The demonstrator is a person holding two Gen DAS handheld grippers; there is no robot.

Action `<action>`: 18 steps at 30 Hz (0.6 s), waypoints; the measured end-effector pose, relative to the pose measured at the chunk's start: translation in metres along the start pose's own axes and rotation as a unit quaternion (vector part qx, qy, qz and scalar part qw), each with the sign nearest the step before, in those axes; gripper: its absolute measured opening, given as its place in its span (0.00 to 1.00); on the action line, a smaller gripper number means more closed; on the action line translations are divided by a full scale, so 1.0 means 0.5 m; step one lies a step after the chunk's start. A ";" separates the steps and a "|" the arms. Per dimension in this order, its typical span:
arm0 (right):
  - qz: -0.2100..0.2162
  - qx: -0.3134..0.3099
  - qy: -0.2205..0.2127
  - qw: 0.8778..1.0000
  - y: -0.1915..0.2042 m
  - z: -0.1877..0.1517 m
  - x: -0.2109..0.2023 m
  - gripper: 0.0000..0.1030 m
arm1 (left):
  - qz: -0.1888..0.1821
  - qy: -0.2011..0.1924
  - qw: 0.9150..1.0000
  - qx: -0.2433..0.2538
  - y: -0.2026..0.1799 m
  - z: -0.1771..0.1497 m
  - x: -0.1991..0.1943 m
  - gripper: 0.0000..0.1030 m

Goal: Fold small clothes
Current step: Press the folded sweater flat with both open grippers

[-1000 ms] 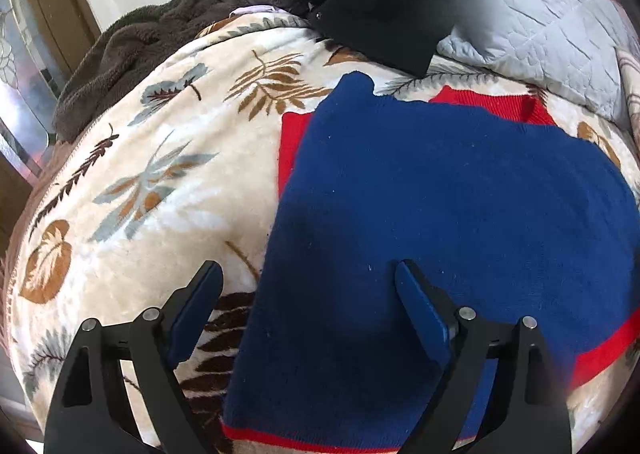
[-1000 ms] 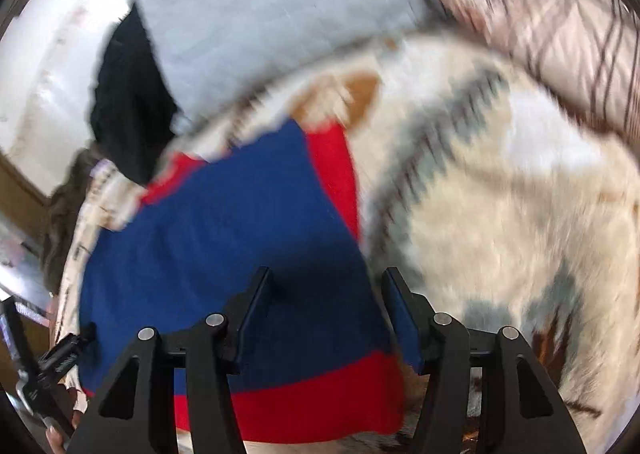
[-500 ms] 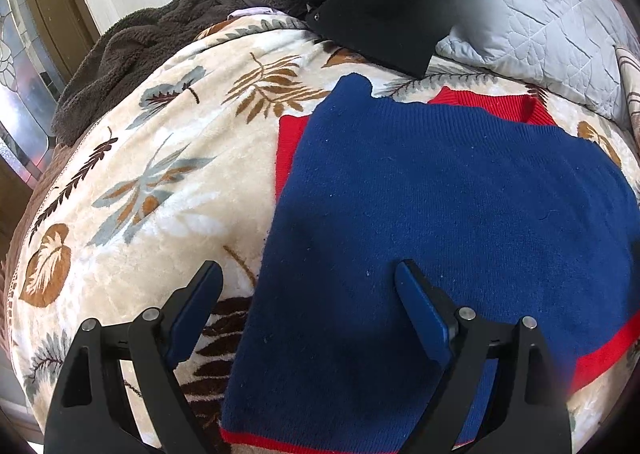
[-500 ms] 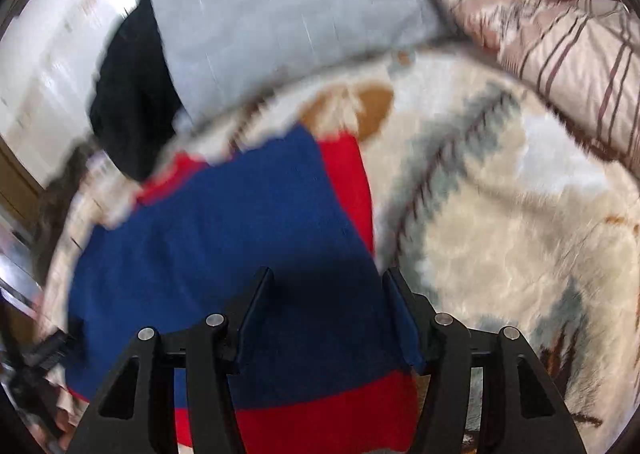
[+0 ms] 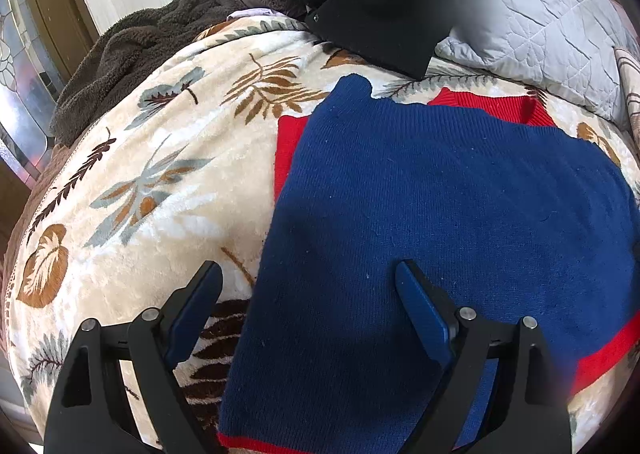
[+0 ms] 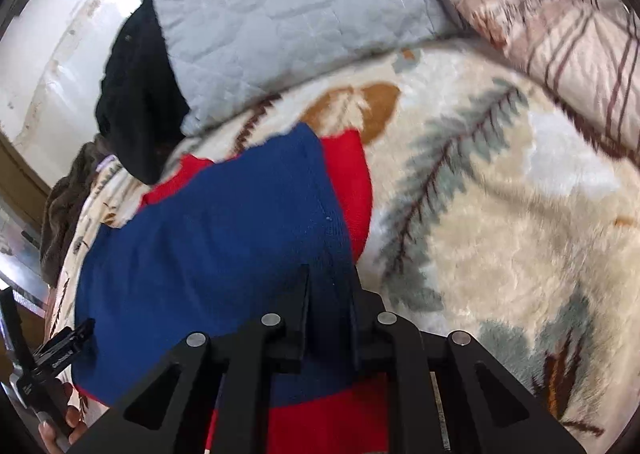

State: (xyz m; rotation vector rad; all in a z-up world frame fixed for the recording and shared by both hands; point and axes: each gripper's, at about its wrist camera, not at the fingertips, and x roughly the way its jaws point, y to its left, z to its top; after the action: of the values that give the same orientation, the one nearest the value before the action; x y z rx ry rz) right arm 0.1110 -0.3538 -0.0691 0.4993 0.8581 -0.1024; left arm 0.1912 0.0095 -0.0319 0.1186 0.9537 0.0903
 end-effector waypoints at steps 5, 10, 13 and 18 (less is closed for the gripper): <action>-0.017 0.000 -0.048 0.999 0.006 0.013 -0.040 0.27 | -0.033 0.009 0.999 -0.030 0.032 0.031 -0.004 0.87; 0.054 0.016 -0.067 0.996 0.017 0.089 -0.027 0.53 | -0.070 -0.008 0.993 -0.099 0.114 0.092 -0.001 0.87; 0.033 0.022 -0.028 0.999 0.026 0.129 0.047 0.53 | -0.087 0.009 0.988 -0.124 0.142 0.096 0.025 0.87; 0.004 -0.003 0.004 1.000 0.045 0.143 0.117 0.27 | -0.104 0.027 0.987 -0.121 0.139 0.094 0.049 0.87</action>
State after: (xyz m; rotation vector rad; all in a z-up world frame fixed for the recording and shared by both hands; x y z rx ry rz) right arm 0.2057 -0.3603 -0.0652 0.4968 0.8638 -0.0912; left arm 0.2419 0.0784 -0.0149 -0.2086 0.9961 0.0171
